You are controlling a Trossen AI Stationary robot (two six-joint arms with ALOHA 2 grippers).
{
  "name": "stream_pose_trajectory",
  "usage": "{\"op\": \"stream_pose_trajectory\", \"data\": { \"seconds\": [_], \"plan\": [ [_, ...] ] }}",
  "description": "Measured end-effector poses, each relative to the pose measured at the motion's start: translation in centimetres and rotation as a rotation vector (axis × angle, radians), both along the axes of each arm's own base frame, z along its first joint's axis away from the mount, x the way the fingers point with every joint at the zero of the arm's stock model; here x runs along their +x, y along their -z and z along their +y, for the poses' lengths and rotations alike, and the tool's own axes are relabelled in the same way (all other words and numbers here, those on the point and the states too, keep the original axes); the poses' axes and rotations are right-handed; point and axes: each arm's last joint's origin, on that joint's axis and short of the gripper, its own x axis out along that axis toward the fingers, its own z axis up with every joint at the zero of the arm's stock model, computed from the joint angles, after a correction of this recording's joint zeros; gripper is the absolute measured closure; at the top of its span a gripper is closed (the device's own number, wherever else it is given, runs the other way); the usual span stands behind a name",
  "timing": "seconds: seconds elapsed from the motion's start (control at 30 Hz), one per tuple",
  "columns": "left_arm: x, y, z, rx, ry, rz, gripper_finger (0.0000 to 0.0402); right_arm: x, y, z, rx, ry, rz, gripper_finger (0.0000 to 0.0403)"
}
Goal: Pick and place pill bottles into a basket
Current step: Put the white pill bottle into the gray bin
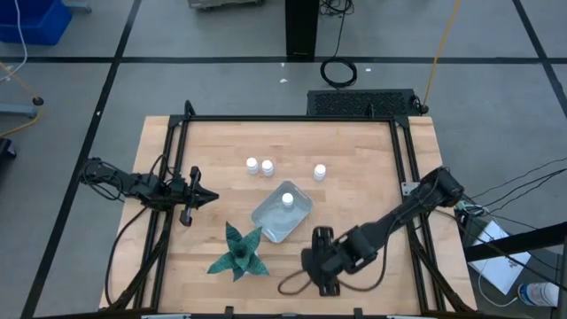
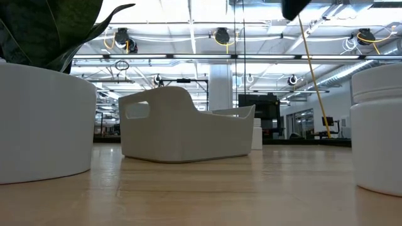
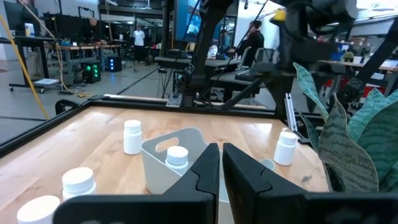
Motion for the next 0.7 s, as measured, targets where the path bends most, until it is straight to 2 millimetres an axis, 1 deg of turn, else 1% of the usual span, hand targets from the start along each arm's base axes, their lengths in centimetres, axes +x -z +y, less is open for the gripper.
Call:
{"op": "stream_pose_trajectory", "data": {
  "seconds": [0.13, 0.23, 0.4, 0.5, 0.63, 0.7],
  "plan": [
    [0.0, 0.0, 0.0, 0.0, 0.0, 0.0, 0.0376, -0.2, 1.3, 1.5, -0.012, -0.039, 0.022, 0.011],
    [0.0, 0.0, 0.0, 0.0, 0.0, 0.0, 0.0376, -0.2, 2.1, 2.0, -0.019, -0.034, 0.042, 0.011],
    [0.0, 0.0, 0.0, 0.0, 0.0, 0.0, 0.0376, -0.1, 2.8, 2.2, -0.033, -0.038, 0.056, 0.011],
    [0.0, 0.0, 0.0, 0.0, 0.0, 0.0, 0.0376, -0.1, 3.7, 2.0, -0.005, -0.039, 0.058, 0.011],
    [0.0, 0.0, 0.0, 0.0, 0.0, 0.0, 0.0376, -1.1, 5.6, 1.7, -0.004, -0.044, 0.104, 0.011],
    [0.0, 0.0, 0.0, 0.0, 0.0, -0.001, 0.0376, -1.6, 6.1, 1.4, -0.011, -0.037, 0.121, 0.011]
  ]
}}
